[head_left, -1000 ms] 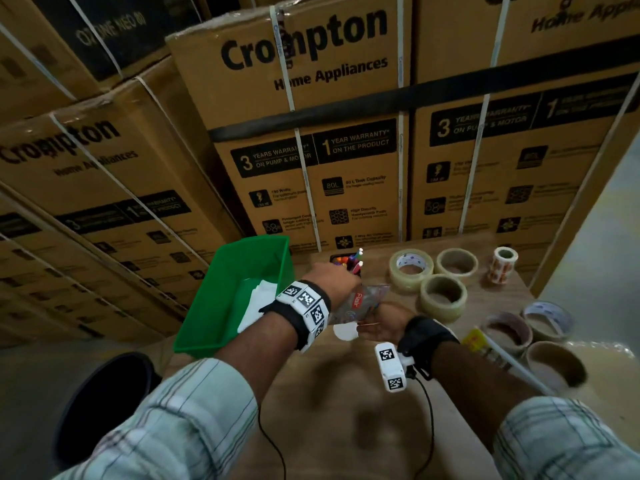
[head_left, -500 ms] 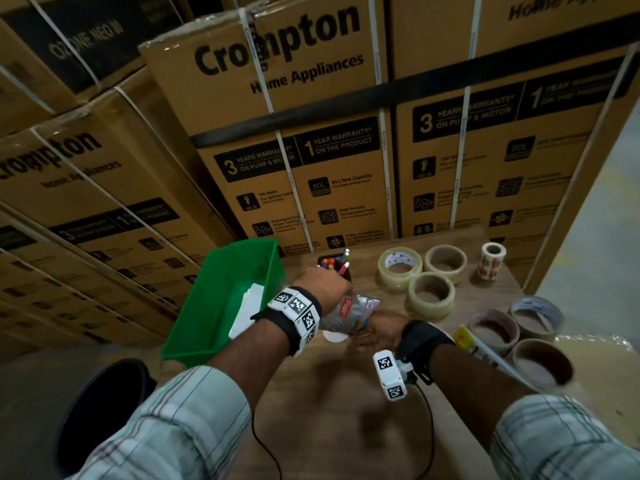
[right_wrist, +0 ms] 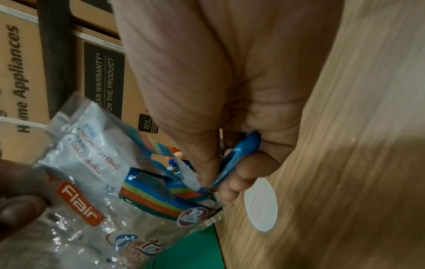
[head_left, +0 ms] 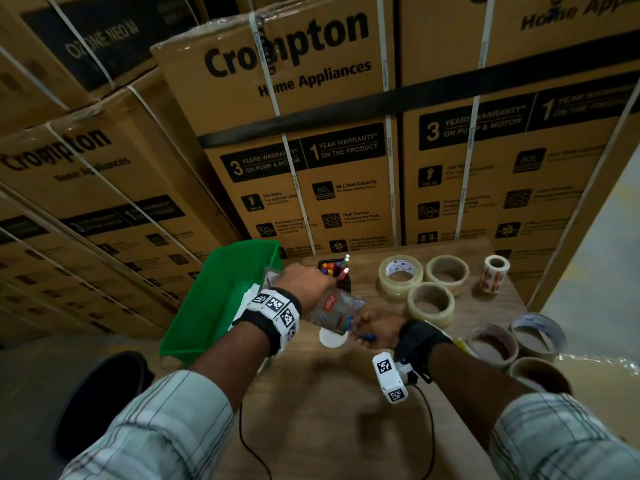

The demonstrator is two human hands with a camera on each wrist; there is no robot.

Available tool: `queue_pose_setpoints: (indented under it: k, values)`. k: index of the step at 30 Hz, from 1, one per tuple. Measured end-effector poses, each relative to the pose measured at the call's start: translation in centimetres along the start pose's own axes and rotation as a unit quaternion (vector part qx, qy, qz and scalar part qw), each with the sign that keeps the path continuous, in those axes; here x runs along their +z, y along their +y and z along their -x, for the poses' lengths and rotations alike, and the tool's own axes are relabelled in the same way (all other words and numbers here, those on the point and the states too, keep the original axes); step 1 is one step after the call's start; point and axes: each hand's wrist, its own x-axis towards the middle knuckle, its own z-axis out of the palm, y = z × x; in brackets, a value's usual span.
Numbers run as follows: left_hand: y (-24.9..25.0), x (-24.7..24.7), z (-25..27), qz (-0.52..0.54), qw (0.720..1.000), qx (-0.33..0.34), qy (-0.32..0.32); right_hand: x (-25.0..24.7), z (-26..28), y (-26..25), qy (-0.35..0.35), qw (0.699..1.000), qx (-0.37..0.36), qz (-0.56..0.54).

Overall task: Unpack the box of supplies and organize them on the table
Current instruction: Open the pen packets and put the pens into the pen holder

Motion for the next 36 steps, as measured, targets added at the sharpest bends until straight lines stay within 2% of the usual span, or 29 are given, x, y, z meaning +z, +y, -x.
queue_pose_setpoints:
  k: [3,8,12,14,18,20,22,27,30,34,36]
  values:
    - [-1.0,1.3,0.5,0.063,0.996,-0.058,0.013,-1.9,0.3,-0.7,0.032,0.997,-0.037,0.054]
    - [-1.4,3.4,0.9,0.138,0.983,-0.117,0.028,-5.9,2.0,-3.0,0.108,0.987,-0.066,0.1]
    - [-1.2,5.6,1.1,0.24,0.957,-0.161,0.024,-9.0,3.1,-6.1,0.17,0.971,-0.091,0.144]
    - [-1.0,6.8,1.1,0.287,0.942,-0.171,0.026,-9.8,3.4,-7.5,0.174,0.967,-0.108,0.152]
    - [-0.8,8.4,1.2,0.388,0.901,-0.185,0.056,-8.2,4.5,-10.4,0.175,0.95,-0.191,0.175]
    - [-1.0,9.0,1.2,0.418,0.886,-0.19,0.067,-6.4,4.9,-11.9,0.198,0.929,-0.251,0.185]
    - [-1.2,9.7,1.2,0.446,0.871,-0.194,0.073,-4.7,4.8,-13.3,0.233,0.895,-0.298,0.237]
    - [-0.8,11.3,2.2,0.537,0.812,-0.197,0.114,-1.5,2.9,-15.3,0.272,0.827,-0.362,0.332]
    - [-0.5,12.5,2.7,0.572,0.782,-0.203,0.142,0.0,1.6,-15.5,0.282,0.802,-0.363,0.382]
    - [-1.0,14.6,2.7,0.604,0.756,-0.184,0.176,1.2,-0.6,-15.6,0.293,0.751,-0.354,0.474]
    - [-1.4,15.6,2.5,0.618,0.747,-0.165,0.182,1.7,-1.7,-15.6,0.293,0.742,-0.335,0.502]
